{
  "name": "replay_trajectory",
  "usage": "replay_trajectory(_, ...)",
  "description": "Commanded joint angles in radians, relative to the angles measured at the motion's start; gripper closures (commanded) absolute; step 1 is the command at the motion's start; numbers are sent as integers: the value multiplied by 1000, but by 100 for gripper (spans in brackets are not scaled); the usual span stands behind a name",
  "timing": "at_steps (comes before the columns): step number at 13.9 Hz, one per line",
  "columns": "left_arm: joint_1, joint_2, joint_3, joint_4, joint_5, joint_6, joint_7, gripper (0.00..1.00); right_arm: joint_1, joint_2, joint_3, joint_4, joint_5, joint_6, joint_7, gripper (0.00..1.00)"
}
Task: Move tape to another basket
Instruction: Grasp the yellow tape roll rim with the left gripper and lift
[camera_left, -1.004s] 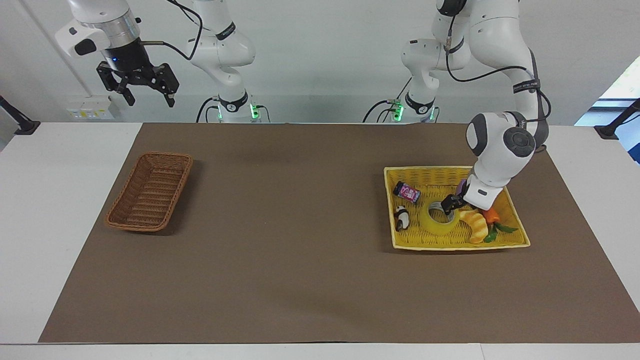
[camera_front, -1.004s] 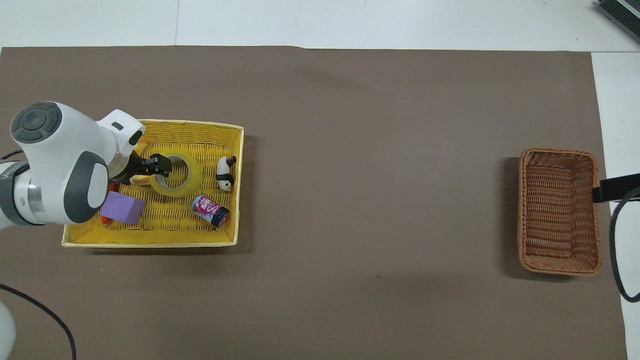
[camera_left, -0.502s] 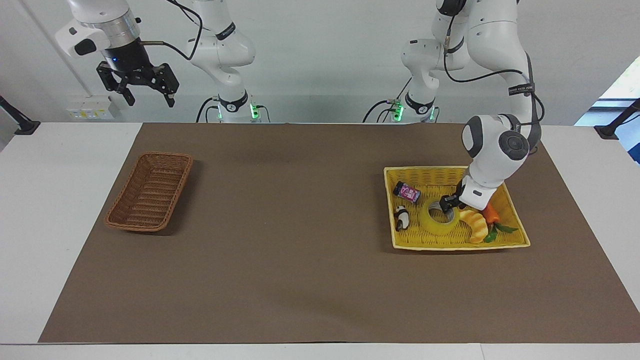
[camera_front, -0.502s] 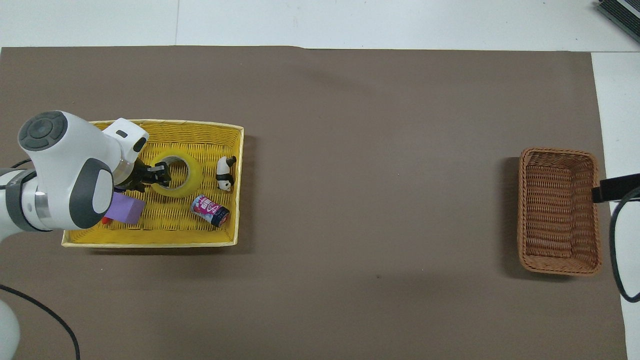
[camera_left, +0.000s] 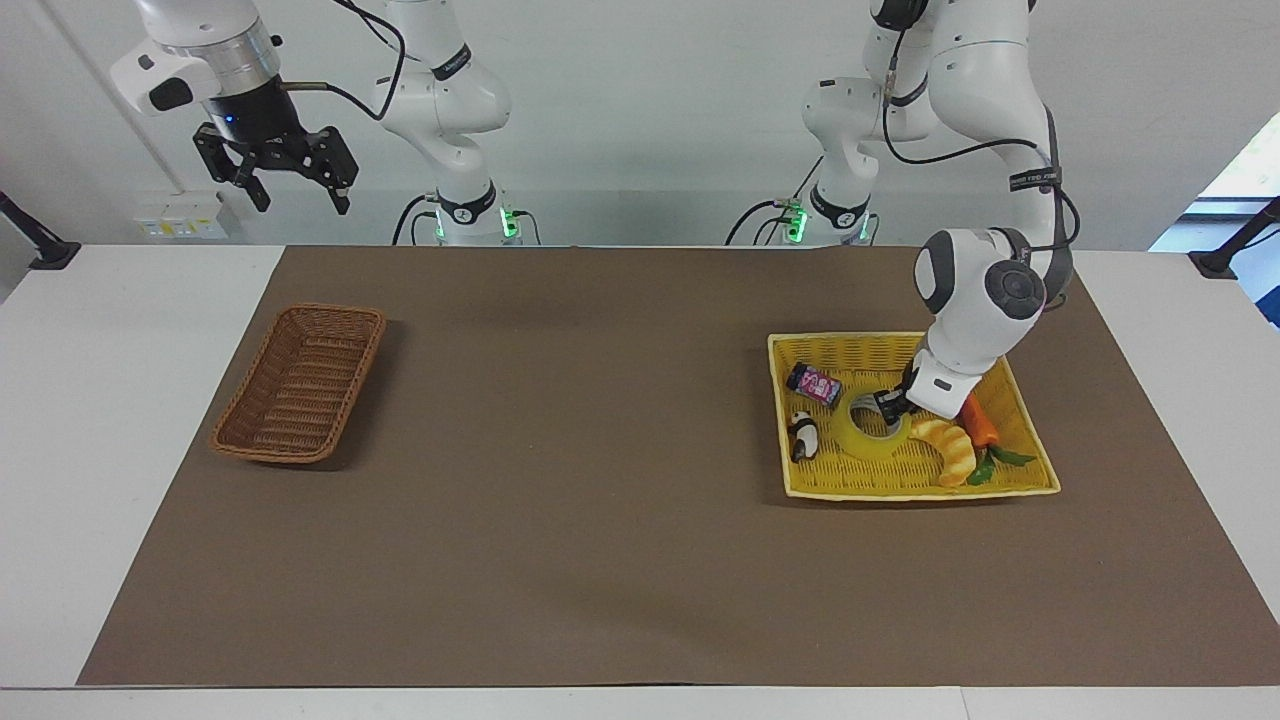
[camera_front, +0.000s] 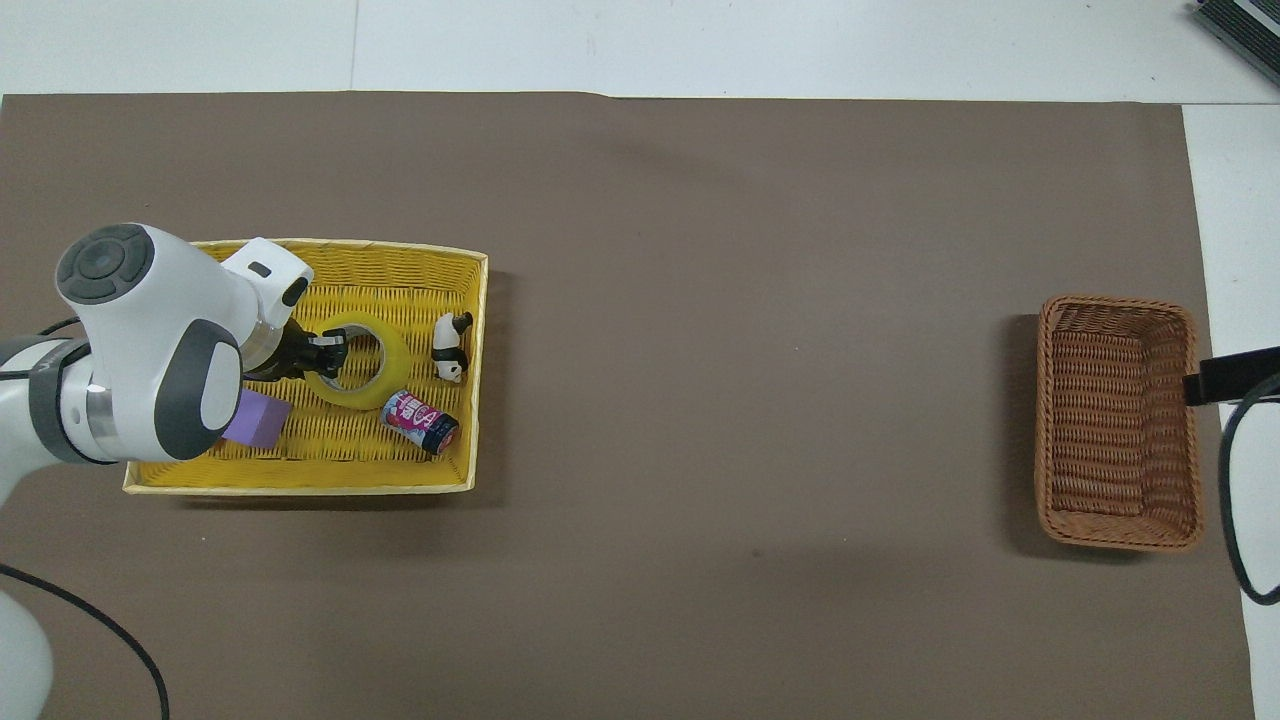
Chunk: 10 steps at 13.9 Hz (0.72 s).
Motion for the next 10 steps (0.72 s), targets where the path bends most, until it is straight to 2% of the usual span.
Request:
replay_trajectory(1,-34,-16,15,34,-9,-39,-7,100,-7,-19,2,-26,19,24,-16,0)
replay_trajectory(7,-49,-22,15,188,-3,-201,-11,100,-7,-19,2,-26,19,24,-15,0)
replay_trajectory(10,-51,-31,12,277,14,-321,-11,100,-7,-19,2,-26,19,24,-15,0)
